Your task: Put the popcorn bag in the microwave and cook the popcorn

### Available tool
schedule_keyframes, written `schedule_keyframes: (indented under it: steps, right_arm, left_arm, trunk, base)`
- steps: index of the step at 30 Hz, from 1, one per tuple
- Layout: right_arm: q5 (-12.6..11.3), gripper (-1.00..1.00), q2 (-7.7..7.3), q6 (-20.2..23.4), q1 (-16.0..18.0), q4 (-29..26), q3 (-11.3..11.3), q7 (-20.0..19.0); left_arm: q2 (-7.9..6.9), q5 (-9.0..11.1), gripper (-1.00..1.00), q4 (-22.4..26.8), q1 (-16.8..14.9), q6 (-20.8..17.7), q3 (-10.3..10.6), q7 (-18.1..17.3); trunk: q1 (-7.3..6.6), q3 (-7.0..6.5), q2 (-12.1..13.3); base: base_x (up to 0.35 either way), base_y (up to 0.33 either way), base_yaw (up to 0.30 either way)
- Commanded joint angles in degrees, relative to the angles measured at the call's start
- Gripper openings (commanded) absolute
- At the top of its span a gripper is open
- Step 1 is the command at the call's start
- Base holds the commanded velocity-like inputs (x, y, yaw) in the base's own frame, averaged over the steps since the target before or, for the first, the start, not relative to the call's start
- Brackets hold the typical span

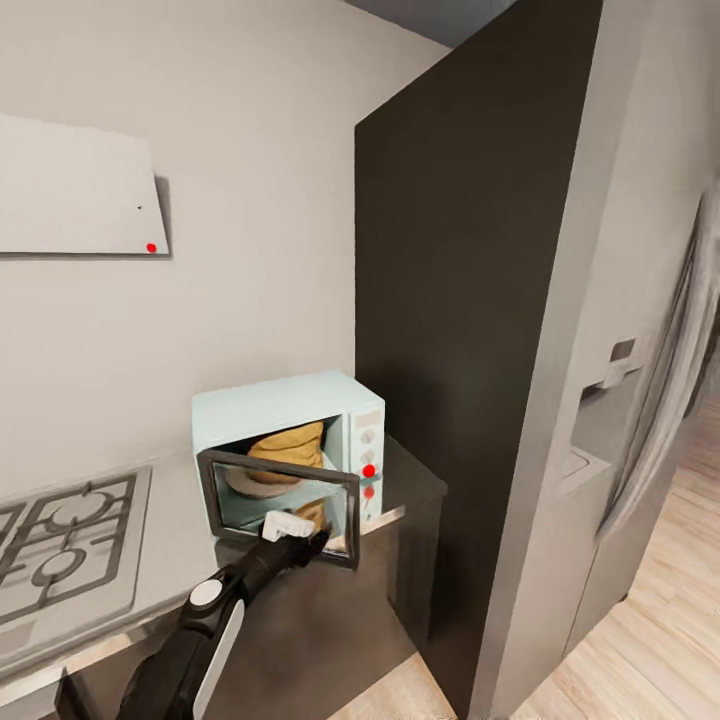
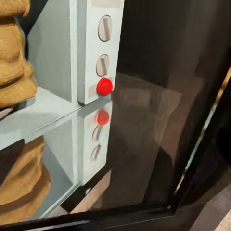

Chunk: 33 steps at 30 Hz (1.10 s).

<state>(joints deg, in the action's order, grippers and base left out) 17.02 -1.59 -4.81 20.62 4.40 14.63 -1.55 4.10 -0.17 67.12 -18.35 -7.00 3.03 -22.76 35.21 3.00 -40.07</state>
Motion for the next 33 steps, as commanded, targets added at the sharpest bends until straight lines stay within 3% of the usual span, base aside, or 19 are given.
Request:
schedule_keyframes:
  steps: [1,3,4,7,15,33]
  right_arm:
    - [0.39,1.00,0.14,1.08,0.12,0.26,0.49,-0.06]
    - [0.39,1.00,0.43,2.99,0.11,0.26,0.49,0.02]
    - [0.39,1.00,0.50,3.44,0.12,0.26,0.49,0.10]
    - [0.39,1.00,0.53,3.64,0.12,0.26,0.49,0.13]
    - [0.39,1.00,0.55,3.74,0.12,0.26,0.49,0.14]
    - [0.37,1.00,0.54,3.67,0.12,0.26,0.49,0.05]
  left_arm:
    - [0.03,0.05,1.00,0.11,-0.02,-0.41,-0.38,0.75]
    - [0.03,0.07,1.00,0.08,-0.02,-0.30,-0.77,8.73]
    - [0.06,0.08,1.00,0.04,-0.02,-0.25,-0.74,14.95]
    - [0.17,0.08,1.00,0.03,-0.02,-0.21,-0.74,18.06]
    - [0.21,0.12,1.00,-2.19,-0.02,-0.24,-0.92,21.83]
    - [0.17,0.09,1.00,-2.35,-0.02,0.41,-0.92,22.05]
  trunk:
    - [0.02,0.10,-0.09]
    - [0.02,0.10,-0.09]
    - [0.02,0.10,-0.09]
    - [0.02,0.10,-0.09]
    - [0.02,0.10,-0.09]
    - [0.02,0.10,-0.09]
  base:
    - [0.000,0.000,-0.295]
    - [0.000,0.000,-0.295]
    - [0.000,0.000,-0.295]
    - [0.000,0.000,-0.295]
    - [0.046,0.000,-0.118]
    - [0.219,0.000,-0.001]
